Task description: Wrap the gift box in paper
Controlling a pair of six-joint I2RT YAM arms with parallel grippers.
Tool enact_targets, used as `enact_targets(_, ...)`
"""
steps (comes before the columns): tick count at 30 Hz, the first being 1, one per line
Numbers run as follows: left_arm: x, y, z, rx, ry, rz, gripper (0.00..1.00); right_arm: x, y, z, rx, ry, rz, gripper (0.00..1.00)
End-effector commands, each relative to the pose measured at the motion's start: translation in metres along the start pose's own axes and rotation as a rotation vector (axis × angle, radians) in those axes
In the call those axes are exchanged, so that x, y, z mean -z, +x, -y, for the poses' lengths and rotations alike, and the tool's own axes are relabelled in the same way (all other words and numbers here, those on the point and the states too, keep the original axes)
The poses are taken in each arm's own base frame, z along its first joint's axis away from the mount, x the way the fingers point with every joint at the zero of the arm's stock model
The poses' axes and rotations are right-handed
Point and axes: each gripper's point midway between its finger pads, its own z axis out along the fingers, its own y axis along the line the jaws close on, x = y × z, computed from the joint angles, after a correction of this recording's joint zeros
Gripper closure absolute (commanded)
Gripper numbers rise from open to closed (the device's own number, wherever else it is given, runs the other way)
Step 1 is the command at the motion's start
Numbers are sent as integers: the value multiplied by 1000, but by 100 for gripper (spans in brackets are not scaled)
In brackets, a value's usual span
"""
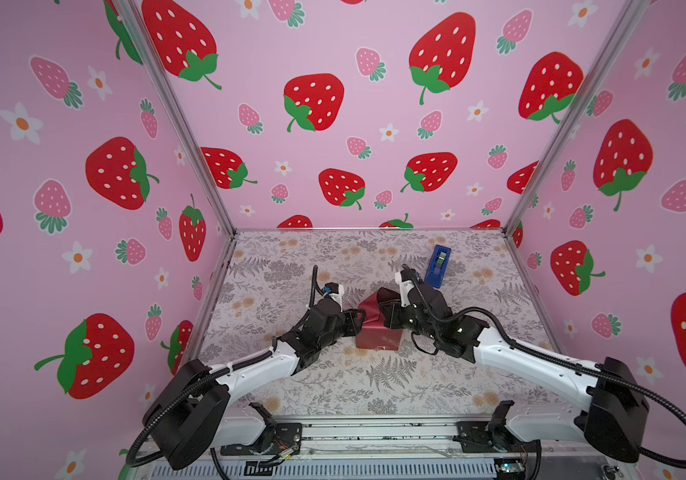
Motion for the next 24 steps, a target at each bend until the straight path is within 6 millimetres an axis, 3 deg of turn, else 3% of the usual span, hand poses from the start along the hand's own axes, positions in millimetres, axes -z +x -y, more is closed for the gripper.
enact_targets(1,-2,46,-39,-15,-146,-167,58,-15,2,-18,10,-63,-19,98)
enact_targets(5,-2,47,-40,-12,-149,-170,59,-35,6,-15,7,-42,-28,98)
enact_targets(12,-1,50,-42,-9,-152,-174,60,-58,18,21,12,106,-13,100)
enact_targets(24,5,51,-45,-6,-160,-166,61,-63,44,69,-11,269,-66,100)
